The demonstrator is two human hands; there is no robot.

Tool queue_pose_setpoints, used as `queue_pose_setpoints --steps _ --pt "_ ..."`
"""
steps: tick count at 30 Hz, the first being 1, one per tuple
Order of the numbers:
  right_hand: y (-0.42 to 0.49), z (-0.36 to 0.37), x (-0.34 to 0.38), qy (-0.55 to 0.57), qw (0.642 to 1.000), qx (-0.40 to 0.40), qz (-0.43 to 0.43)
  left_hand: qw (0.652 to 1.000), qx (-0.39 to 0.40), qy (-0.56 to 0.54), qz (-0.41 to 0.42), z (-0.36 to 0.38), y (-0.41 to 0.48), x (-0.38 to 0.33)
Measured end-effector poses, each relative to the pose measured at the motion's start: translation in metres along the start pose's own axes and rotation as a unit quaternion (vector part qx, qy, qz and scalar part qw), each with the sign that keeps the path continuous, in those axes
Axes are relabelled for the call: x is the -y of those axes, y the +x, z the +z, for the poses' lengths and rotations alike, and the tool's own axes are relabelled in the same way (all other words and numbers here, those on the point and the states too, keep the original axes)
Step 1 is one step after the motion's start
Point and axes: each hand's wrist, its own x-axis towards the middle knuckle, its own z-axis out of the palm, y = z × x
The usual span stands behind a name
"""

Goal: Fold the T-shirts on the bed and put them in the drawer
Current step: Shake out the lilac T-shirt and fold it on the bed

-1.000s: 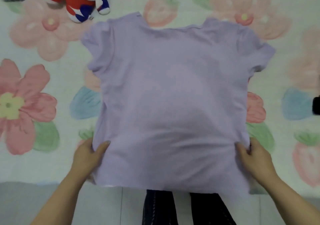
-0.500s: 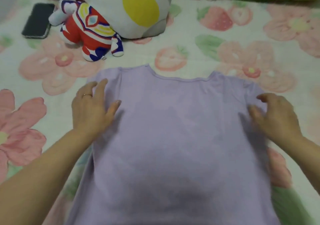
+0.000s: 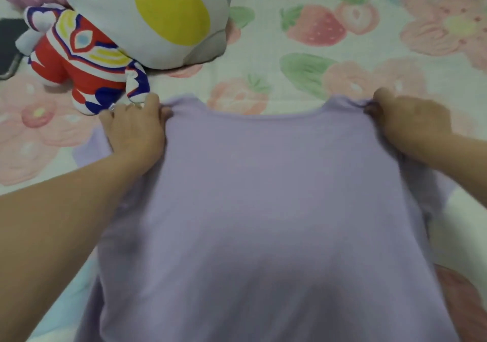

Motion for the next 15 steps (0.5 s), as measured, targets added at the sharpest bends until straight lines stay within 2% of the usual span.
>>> queue_pose_setpoints --steps 2,6,7,9,11,12,13,15 --pt "0.027 -0.010 -0.010 -0.001 0.999 -0.050 0.020 0.999 -0.020 -0.013 -0.030 -0.003 0.022 -0.011" --pt "0.043 -0.027 0.012 -0.005 0.992 -0.074 0.100 0.996 0.020 -0.077 -0.049 -0.010 0.040 -0.037" --pt "0.031 -0.027 0.029 0.017 0.993 -0.077 0.084 0.995 0.033 -0.096 -0.017 -0.012 0.030 -0.040" --pt "-0.011 -0.020 0.069 0.115 0.991 -0.071 0.001 0.982 0.079 -0.112 0.131 -0.015 -0.009 -0.040" --pt "-0.065 -0.005 0.096 0.156 0.984 0.028 -0.087 0.946 0.160 -0.034 0.281 -0.015 -0.057 -0.026" --pt "-0.084 0.003 0.095 0.130 0.981 0.081 -0.119 0.941 0.179 -0.002 0.287 -0.012 -0.071 -0.010" --pt "-0.093 0.013 0.084 0.097 0.982 0.094 -0.134 0.955 0.187 0.017 0.230 -0.007 -0.076 0.012" --pt "-0.093 0.028 0.050 0.084 0.991 0.070 -0.082 0.982 0.187 0.025 -0.001 -0.007 -0.071 0.055"
